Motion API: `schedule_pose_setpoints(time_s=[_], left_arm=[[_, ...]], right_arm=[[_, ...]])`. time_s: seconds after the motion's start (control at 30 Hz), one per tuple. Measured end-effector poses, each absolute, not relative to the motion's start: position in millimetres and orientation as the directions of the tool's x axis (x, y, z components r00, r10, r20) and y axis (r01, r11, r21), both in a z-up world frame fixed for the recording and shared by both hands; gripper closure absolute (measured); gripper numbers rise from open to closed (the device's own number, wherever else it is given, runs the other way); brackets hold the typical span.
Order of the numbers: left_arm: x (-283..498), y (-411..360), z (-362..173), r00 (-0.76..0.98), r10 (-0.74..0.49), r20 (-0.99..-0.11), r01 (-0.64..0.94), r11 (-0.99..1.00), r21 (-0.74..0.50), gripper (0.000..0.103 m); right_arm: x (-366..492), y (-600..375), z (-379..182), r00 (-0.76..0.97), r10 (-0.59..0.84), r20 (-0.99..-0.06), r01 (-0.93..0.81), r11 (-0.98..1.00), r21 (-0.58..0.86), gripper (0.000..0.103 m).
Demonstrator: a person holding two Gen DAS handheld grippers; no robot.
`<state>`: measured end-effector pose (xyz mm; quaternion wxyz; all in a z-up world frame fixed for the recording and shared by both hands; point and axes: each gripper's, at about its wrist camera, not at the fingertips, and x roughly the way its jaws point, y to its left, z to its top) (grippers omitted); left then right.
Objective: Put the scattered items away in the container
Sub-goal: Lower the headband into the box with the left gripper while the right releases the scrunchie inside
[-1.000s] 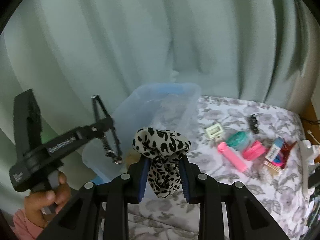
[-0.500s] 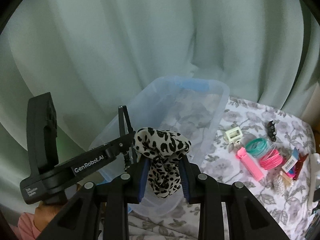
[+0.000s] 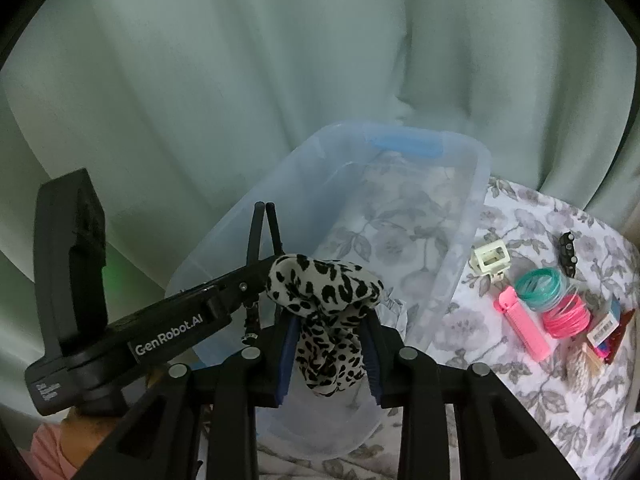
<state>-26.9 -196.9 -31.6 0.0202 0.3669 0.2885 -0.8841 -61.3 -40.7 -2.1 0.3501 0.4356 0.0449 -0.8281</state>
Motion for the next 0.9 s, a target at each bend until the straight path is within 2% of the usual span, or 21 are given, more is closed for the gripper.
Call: schedule_pose_setpoints(time_s=[0.13, 0.2, 0.3, 0.43, 0.9], left_arm=[[-28, -197, -31, -0.729, 0.162, -0.665, 0.261, -0.832, -0.489, 0.087], [-27, -198, -30, -0.734, 0.157, -0.660, 0.269, -0.826, -0.496, 0.084], [-27, -196, -28, -0.738, 0.173, -0.652, 0.254, -0.824, -0.506, 0.072], [-26, -192, -24, -0.738, 0.169, -0.654, 0.250, -0.831, -0.497, 0.063], [-14, -188, -17, -0.731, 0.113, -0.674, 0.313, -0.822, -0.477, 0.054]], right_arm=[[-62, -39, -4, -0.375, -0.525, -0.764, 0.602, -0.765, 0.230, 0.069], [-63, -37, -6, -0.365, -0.538, -0.760, 0.596, -0.762, 0.253, 0.057], [-63, -33, -5, -0.356, -0.560, -0.748, 0.596, -0.753, 0.280, 0.049], [-61, -30, -4, -0.360, -0.566, -0.741, 0.600, -0.749, 0.281, 0.047], [-51, -10, 9, -0.378, -0.587, -0.716, 0.586, -0.751, 0.306, 0.047]])
